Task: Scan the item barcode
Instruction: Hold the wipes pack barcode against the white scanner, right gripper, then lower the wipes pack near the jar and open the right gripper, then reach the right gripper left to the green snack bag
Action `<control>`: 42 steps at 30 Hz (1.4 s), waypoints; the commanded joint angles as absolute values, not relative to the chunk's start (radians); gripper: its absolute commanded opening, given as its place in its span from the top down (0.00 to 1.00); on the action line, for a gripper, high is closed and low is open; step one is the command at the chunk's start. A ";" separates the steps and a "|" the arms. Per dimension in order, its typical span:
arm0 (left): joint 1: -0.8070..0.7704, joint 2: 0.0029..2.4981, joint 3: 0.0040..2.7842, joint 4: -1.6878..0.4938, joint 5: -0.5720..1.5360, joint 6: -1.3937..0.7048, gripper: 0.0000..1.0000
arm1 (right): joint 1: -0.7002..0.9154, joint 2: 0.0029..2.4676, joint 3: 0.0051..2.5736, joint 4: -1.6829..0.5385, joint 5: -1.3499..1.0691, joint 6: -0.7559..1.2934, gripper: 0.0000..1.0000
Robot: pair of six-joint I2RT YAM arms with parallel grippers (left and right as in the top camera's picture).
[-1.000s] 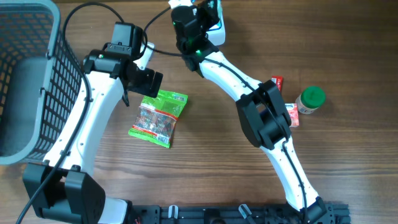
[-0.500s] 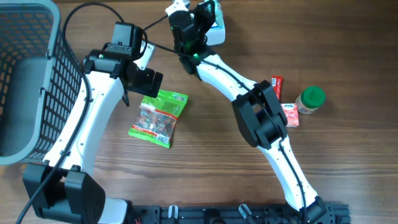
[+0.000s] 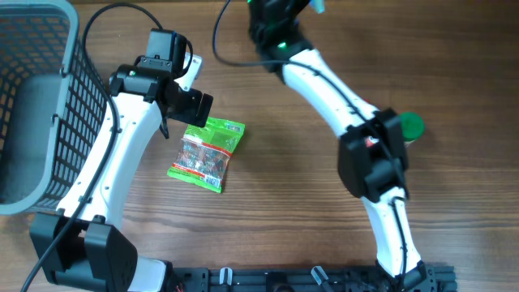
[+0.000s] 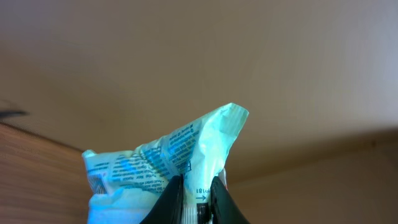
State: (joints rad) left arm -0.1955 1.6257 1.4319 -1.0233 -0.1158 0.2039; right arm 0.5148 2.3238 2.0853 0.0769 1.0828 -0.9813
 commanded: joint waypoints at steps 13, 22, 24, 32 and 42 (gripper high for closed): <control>-0.199 1.621 1.442 -1.021 -0.117 0.213 0.00 | 0.254 2.022 2.041 -1.346 -0.114 -0.157 0.96; -0.199 1.621 1.442 -1.021 -0.117 0.213 0.00 | 0.147 2.022 1.726 -1.200 -0.011 -0.157 0.75; -0.199 1.621 1.442 -1.021 -0.117 0.213 0.00 | 0.146 2.022 1.720 -1.175 0.060 -0.154 0.24; -0.199 1.621 1.442 -1.021 -0.117 0.213 0.00 | 0.147 2.022 1.720 -1.164 -0.279 0.030 0.57; -0.199 1.621 1.442 -1.021 -0.117 0.213 0.00 | 0.223 2.022 1.424 -0.876 -0.253 0.299 0.89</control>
